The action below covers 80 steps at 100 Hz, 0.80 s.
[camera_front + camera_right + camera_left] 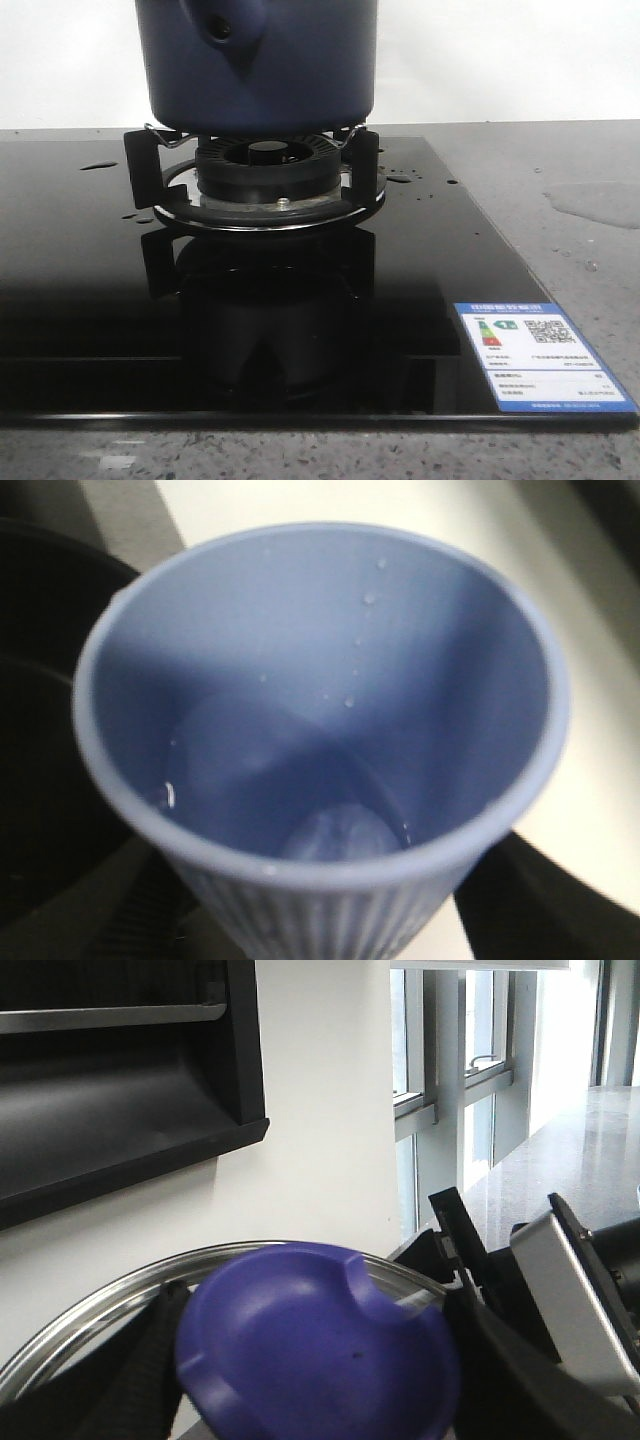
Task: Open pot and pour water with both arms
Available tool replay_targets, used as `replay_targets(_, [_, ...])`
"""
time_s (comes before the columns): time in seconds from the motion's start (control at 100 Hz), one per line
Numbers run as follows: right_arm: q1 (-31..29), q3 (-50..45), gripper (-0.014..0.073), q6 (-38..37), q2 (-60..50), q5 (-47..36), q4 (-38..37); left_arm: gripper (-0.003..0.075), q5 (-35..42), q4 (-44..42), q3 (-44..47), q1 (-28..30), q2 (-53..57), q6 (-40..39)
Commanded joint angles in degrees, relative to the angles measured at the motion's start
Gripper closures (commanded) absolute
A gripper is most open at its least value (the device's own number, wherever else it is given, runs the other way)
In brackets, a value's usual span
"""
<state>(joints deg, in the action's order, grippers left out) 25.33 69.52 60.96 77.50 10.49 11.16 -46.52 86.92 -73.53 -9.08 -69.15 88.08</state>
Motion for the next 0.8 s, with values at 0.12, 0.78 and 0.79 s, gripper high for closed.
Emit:
replay_targets(0.12, [0.0, 2.45, 0.038, 0.7, -0.5, -10.03, -11.16, 0.0438, 0.64, 4.91, -2.23, 0.04, 1.49, -0.49])
replay_targets(0.78, [0.0, 2.45, 0.038, 0.7, 3.47, -19.17, -31.97, 0.0438, 0.64, 4.91, -2.23, 0.04, 1.49, -0.49])
replay_targets(0.79, [0.0, 2.45, 0.038, 0.7, 3.58, -19.34, -32.17, 0.0438, 0.64, 4.91, -2.23, 0.04, 1.49, -0.49])
